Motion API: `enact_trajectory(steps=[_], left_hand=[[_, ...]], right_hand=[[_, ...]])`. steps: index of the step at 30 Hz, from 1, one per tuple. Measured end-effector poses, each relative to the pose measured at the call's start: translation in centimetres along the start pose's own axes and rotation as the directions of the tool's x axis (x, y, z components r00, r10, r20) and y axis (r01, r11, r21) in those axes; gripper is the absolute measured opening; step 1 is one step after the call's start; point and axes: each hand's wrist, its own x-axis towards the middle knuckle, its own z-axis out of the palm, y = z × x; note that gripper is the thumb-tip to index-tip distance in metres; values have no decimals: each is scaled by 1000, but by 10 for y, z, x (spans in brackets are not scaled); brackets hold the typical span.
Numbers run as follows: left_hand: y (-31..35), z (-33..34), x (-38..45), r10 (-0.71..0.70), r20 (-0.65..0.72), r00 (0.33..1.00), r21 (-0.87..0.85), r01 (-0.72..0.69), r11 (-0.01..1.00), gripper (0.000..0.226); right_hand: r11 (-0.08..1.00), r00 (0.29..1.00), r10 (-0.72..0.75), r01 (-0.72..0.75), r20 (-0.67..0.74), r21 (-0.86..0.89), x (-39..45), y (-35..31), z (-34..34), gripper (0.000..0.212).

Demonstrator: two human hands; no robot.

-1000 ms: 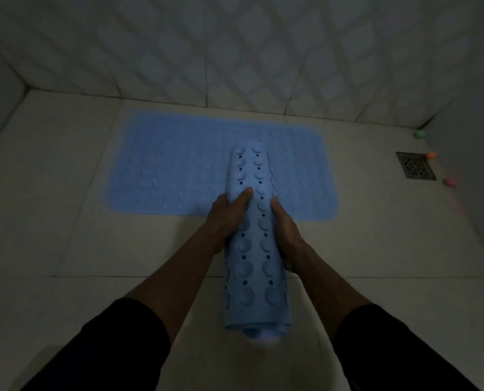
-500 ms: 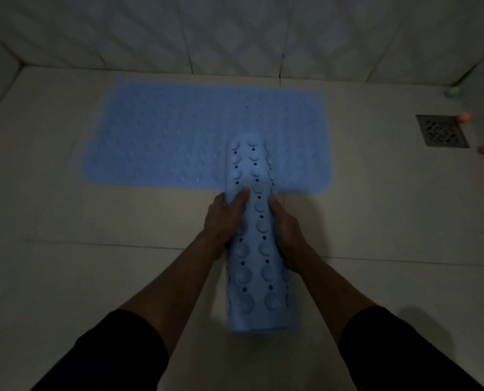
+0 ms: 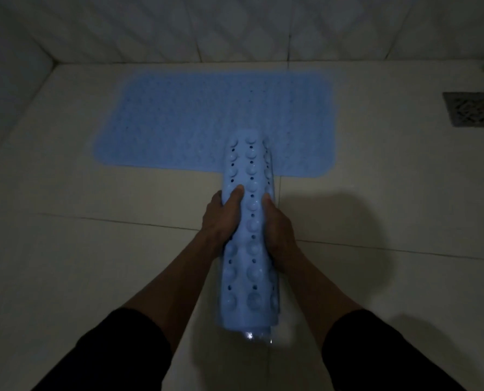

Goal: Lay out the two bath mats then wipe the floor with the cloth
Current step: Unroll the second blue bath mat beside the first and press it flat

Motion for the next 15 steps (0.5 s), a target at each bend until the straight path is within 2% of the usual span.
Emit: enact_trajectory(steps=[2, 4, 10, 13, 15], left_hand=[[-5, 0, -7, 4, 44, 999, 26, -5, 1000, 61], [-11, 4, -19, -13, 95, 995, 3, 13, 1000, 61], [-30, 29, -59, -30, 198, 980, -1, 30, 1000, 76], [-33, 37, -79, 1, 281, 960, -50, 13, 999, 73], [-29, 38, -90, 33, 303, 952, -62, -15, 998, 48]], right_hand=[[999, 1000, -17, 16, 21, 32, -10, 3, -4, 53], [999, 999, -46, 46, -5, -26, -22, 7, -15, 49], [989, 985, -42, 18, -168, -146, -69, 24, -44, 99], [984, 962, -75, 28, -262, -177, -96, 23, -54, 97], [979, 946, -93, 30, -310, -202, -106, 25, -60, 84]])
